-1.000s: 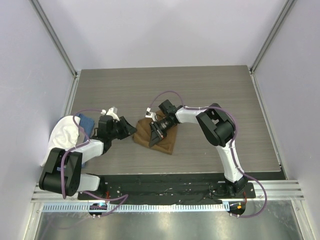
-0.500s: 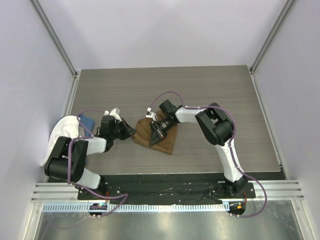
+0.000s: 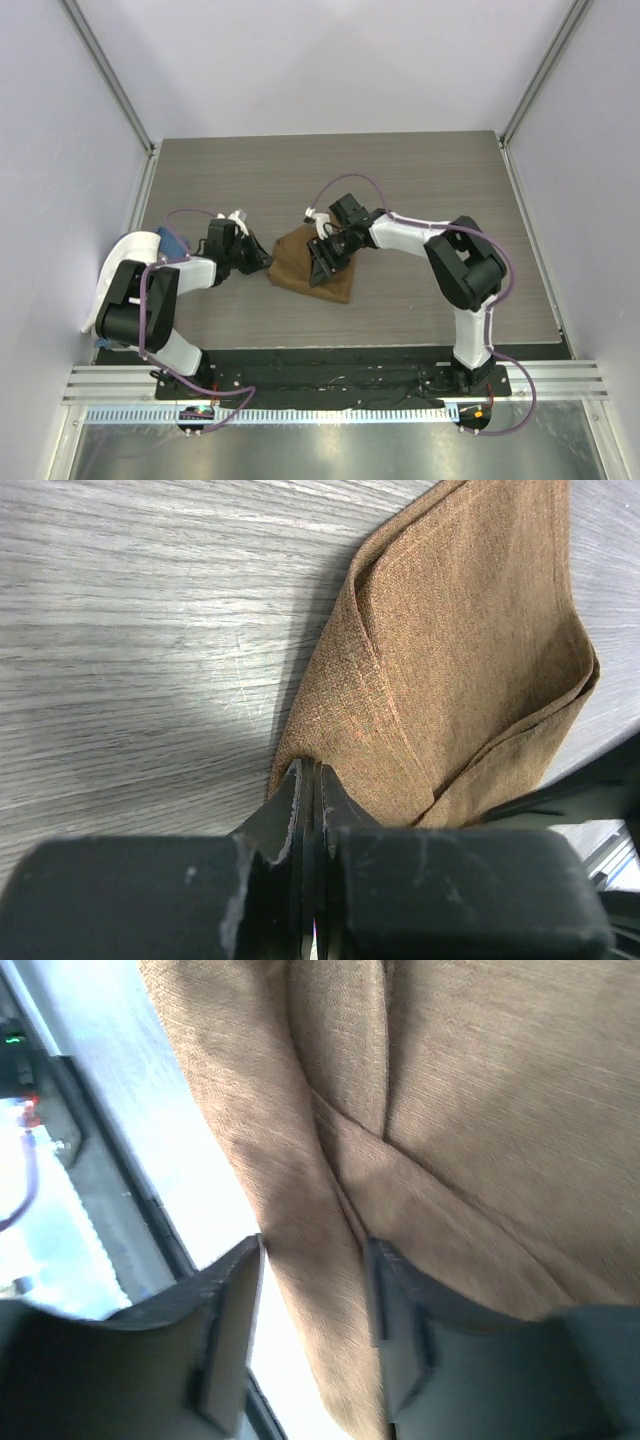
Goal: Fold the napkin, place the utensils inside, and roll it up
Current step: Roll the napkin with the utensil
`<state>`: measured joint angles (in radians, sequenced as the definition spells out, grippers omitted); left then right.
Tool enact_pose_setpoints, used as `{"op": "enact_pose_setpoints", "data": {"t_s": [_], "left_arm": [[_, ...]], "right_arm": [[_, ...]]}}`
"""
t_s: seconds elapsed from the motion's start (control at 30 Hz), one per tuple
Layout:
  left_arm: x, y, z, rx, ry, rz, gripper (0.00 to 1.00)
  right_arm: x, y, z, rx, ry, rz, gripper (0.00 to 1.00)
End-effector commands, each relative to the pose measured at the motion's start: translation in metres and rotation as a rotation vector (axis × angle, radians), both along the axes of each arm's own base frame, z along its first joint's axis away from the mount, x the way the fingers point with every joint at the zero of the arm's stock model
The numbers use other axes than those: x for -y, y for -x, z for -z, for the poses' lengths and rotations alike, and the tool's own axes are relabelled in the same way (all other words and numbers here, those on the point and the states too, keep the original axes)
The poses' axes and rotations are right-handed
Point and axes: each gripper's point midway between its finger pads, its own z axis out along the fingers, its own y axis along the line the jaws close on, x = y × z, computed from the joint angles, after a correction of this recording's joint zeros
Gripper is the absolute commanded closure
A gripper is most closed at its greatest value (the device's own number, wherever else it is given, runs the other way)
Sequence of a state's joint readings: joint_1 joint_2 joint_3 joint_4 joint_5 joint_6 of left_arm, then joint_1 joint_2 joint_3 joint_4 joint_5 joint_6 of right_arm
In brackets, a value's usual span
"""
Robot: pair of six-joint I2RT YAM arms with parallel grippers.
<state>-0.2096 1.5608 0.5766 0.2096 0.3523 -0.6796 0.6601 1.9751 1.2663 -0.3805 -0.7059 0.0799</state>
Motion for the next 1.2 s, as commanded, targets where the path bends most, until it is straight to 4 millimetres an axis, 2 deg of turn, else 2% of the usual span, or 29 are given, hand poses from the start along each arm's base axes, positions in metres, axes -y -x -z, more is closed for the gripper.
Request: {"op": "enact_pose_setpoints", "data": {"t_s": [0.0,0.03,0.1,0.13,0.2,0.23,0.27,0.4,0.5,0.53,0.6,0.63,0.67,0.7,0.73,0.77,0.87,1.0,1.1,1.17], "left_arm": [[-0.006,0.016,0.018,-0.091,-0.061,0.024,1.00],[-0.007,0.016,0.019,-0.097,-0.063,0.023,1.00],[-0.007,0.016,0.020,-0.107,-0.066,0.022,1.00],[-0.007,0.016,0.022,-0.111,-0.069,0.022,1.00],[-0.007,0.016,0.022,-0.117,-0.067,0.021,1.00],[-0.007,0.015,0.023,-0.117,-0.067,0.021,1.00],[-0.006,0.017,0.024,-0.123,-0.065,0.024,1.00],[-0.006,0.012,0.017,-0.086,-0.061,0.023,1.00],[-0.007,0.005,0.003,-0.047,-0.059,0.001,1.00],[-0.007,0.003,-0.002,-0.040,-0.055,-0.010,0.97],[-0.009,-0.002,-0.018,0.008,-0.050,-0.031,0.82],[-0.010,0.000,-0.021,0.011,-0.049,-0.043,0.67],[-0.012,-0.003,-0.035,0.057,-0.046,-0.055,0.60],[-0.013,-0.001,-0.038,0.066,-0.047,-0.061,0.55],[-0.014,0.001,-0.044,0.080,-0.045,-0.069,0.45],[-0.017,0.000,-0.057,0.119,-0.043,-0.086,0.41],[-0.027,0.018,-0.055,0.086,-0.065,-0.126,0.33],[-0.038,0.056,-0.038,-0.002,-0.087,-0.163,0.32],[-0.039,0.077,-0.027,-0.058,-0.059,-0.179,0.32],[-0.036,0.083,-0.029,-0.066,-0.028,-0.187,0.32]], "right_arm": [[0.007,-0.019,-0.041,0.333,0.033,0.031,0.42],[0.006,-0.020,-0.048,0.379,0.032,0.042,0.41],[0.011,-0.011,-0.043,0.466,0.072,0.018,0.38],[0.019,-0.012,-0.047,0.531,0.101,0.045,0.37],[0.018,-0.007,-0.053,0.615,0.123,0.045,0.37],[0.027,-0.007,-0.057,0.670,0.154,0.078,0.36],[0.028,-0.004,-0.060,0.696,0.151,0.085,0.36],[0.025,0.014,-0.075,0.717,0.102,0.110,0.35],[0.019,0.029,-0.078,0.720,0.084,0.094,0.35],[0.014,0.039,-0.077,0.724,0.081,0.070,0.35],[0.010,0.040,-0.075,0.760,0.099,0.078,0.35],[0.004,0.046,-0.073,0.769,0.098,0.062,0.34],[0.000,0.046,-0.070,0.777,0.106,0.062,0.34],[-0.004,0.046,-0.071,0.783,0.101,0.061,0.35],[-0.008,0.047,-0.069,0.784,0.097,0.054,0.34],[-0.012,0.046,-0.066,0.776,0.094,0.061,0.35],[-0.019,0.042,-0.064,0.769,0.098,0.073,0.34],[-0.024,0.039,-0.069,0.780,0.090,0.071,0.35],[-0.025,0.039,-0.068,0.776,0.089,0.068,0.34],[-0.024,0.041,-0.067,0.775,0.086,0.067,0.34]]}}
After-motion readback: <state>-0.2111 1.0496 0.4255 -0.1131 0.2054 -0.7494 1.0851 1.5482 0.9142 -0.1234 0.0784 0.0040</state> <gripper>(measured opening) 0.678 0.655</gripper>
